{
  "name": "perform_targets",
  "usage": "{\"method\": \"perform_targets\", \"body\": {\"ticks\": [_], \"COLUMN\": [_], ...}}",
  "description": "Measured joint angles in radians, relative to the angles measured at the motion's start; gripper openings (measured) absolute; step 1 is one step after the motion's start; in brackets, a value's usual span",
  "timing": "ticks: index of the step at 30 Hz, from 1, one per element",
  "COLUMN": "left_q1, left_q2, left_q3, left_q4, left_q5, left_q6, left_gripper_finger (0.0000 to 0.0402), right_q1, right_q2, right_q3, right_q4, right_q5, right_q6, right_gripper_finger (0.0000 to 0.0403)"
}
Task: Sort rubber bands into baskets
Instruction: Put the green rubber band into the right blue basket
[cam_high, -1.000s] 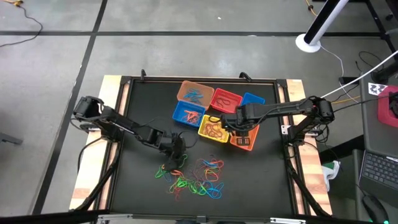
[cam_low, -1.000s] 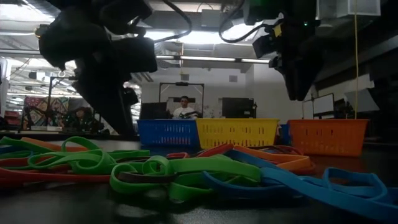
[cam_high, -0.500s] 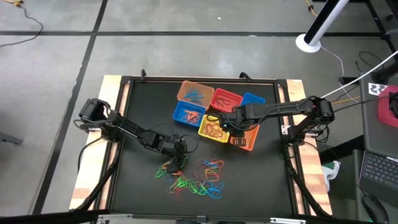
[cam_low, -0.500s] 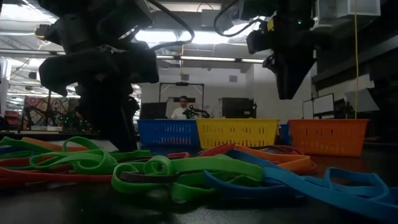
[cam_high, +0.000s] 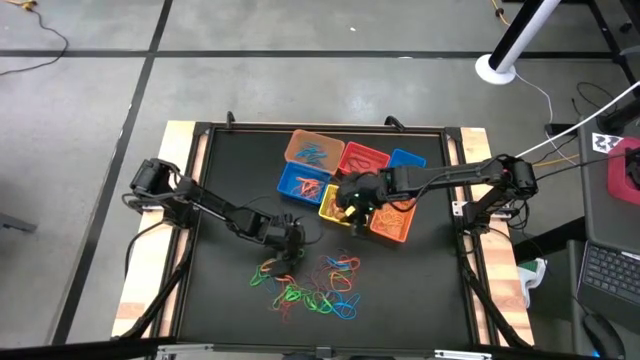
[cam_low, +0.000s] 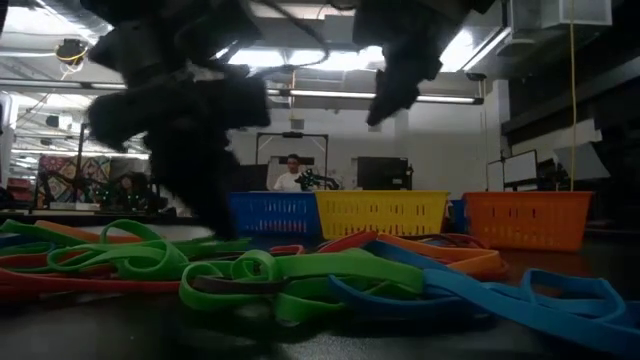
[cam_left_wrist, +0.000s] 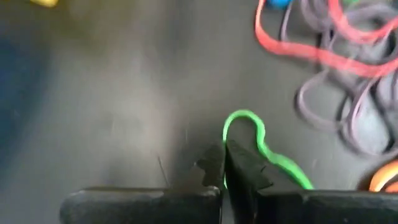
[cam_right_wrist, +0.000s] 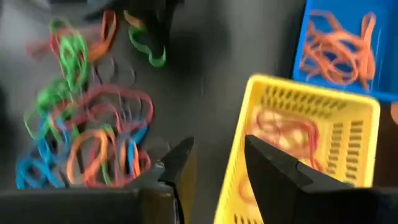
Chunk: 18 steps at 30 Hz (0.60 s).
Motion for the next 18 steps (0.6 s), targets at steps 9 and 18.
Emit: {"method": "perform_targets", "body": {"ticks": [9,18], "left_q1": [0.053,0.101], "left_q2": [-0.013,-0.013], "left_q3": [0.092,0.19], "left_q4": [0.008,0.012], "left_q5": [-0.085,-0.259], "left_q6": [0.237,0.367], "left_gripper_finger": [0.0003,0.0002], "right_q1": [0.0,0.0], "right_q2": [0.0,0.0], "right_q3": [0.0,0.0], "right_q4": [0.053,0.053], "right_q5": [0.0,0.0], "right_q6": [0.04,0.041], "right_gripper_finger": [0.0138,0.0138]}}
